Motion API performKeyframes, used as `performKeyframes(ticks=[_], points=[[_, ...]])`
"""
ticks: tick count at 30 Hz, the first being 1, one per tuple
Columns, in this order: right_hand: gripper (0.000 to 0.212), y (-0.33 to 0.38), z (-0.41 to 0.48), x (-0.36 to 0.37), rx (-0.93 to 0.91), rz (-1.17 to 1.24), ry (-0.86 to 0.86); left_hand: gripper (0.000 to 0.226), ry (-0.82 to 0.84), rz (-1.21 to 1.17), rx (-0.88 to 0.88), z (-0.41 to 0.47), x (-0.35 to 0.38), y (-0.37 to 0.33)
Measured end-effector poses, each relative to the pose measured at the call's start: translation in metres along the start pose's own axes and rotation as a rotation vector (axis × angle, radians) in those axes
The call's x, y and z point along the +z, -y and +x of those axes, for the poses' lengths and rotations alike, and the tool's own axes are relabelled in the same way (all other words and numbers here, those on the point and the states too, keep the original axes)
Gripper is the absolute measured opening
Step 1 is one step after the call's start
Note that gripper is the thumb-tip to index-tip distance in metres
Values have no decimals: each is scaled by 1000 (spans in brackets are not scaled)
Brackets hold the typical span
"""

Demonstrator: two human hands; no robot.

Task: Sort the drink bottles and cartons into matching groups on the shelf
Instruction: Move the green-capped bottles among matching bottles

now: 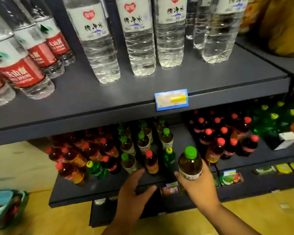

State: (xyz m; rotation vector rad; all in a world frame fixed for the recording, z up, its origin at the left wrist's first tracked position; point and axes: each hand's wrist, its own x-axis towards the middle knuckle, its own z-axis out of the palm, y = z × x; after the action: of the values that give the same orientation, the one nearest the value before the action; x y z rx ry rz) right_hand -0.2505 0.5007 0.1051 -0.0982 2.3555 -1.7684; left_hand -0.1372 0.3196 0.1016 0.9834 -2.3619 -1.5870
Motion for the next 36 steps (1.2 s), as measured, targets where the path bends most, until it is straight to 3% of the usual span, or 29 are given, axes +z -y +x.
performKeyframes(ticks=[12,27,32,36], points=[[51,3,10,-18,-32,-19,14,58,113,-103,-10,7,32,-11],[60,-26,41,-29,52,1,37,87,-11,-138,-94,104,139,10],[57,-57,58,-25,79,-72,69,81,5,-121,-81,132,168,19],[73,-73,66,-17,141,-162,84,90,-41,-101,-86,147,184,31]])
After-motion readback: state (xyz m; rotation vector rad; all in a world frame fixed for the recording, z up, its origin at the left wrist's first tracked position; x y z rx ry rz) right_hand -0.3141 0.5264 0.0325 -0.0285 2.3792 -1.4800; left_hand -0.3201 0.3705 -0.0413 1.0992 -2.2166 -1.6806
